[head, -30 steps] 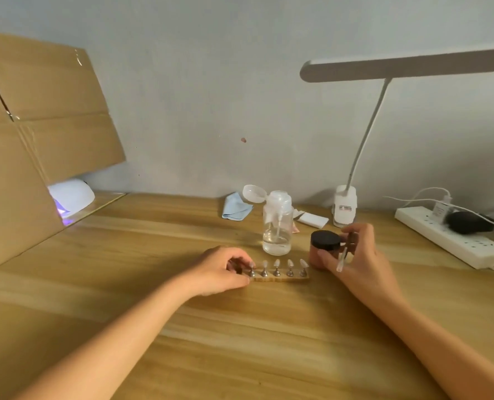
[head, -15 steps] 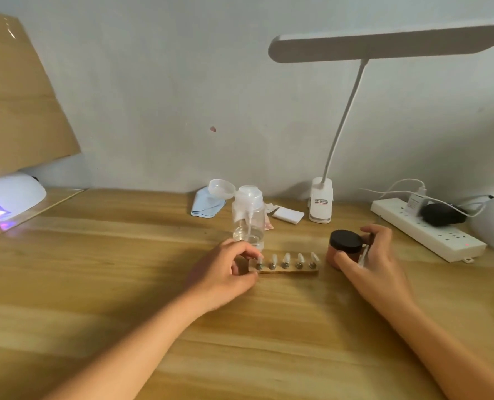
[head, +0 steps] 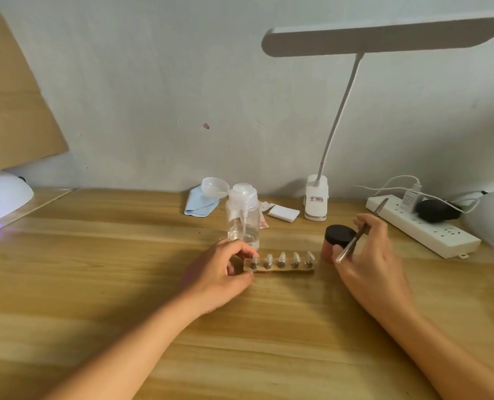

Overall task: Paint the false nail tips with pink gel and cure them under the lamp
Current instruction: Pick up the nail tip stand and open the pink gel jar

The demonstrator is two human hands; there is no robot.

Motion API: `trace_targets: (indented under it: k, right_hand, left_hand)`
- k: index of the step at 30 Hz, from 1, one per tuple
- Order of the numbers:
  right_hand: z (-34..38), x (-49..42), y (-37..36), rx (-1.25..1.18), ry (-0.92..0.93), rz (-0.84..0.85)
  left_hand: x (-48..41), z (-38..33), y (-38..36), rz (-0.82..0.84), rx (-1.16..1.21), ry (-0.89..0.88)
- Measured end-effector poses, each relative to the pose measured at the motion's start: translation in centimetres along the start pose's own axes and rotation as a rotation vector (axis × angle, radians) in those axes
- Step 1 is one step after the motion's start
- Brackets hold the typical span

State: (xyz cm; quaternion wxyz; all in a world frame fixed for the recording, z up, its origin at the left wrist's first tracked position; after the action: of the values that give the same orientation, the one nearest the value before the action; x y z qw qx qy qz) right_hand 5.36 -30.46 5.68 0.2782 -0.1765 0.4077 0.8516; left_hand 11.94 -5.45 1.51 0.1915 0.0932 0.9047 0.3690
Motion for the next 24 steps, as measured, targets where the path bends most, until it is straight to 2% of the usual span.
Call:
trace_targets:
  k: [2,4,8,10,13,16,19,21,24]
  right_hand:
    - [1.7,0.4,1.3,-0.066,0.117,-0.088]
    - [3.6,1.1,1.6,-0.097,0.253,-0.08]
    - [6.0,2.7,-1.0,0.004,0.437,0.16]
    - [6.5,3.3,-1.9,0.086,0.502,0.225]
    - [6.7,3.5,-2.0,0.134,0.505,0.242]
    - [6.5,3.5,-1.9,0.174,0.481,0.239]
    - [6.3,3.7,-2.3,0.229,0.482,0.267]
    - [6.3,3.7,-2.4,0.253,0.477,0.267]
    - [6.5,3.8,-1.9,0.26,0.475,0.239]
  left_hand:
    - [0.0,0.1,-0.1,0.005,0.012,0.014]
    - [-0.2,0.2,0.0,0.004,0.029,0.042]
    - [-0.5,0.1,-0.1,0.041,-0.009,0.069]
    - [-0.6,-0.5,0.0,0.043,0.001,0.045]
    - [-0.4,-1.4,0.6,-0.045,0.005,0.025]
    - [0.1,-1.9,1.3,-0.152,-0.117,0.036]
    - [0.6,-2.3,1.5,-0.191,-0.182,0.029]
    - [0.7,-2.9,0.8,-0.14,-0.103,0.003]
    - [1.0,-3.9,-1.5,0.043,0.05,-0.013]
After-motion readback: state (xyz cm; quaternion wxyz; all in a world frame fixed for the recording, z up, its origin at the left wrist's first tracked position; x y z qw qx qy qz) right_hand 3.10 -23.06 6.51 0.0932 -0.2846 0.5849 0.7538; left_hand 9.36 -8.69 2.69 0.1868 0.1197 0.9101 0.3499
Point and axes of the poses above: each hand's wrist, its own x-axis away from the middle knuckle, its own y-axis out of the back of the hand, z = x × y, the point moved 10 cm from there along -x, towards the middle knuckle, and after that the axes turned 2 degrees about -z, right-handed, at the moved point
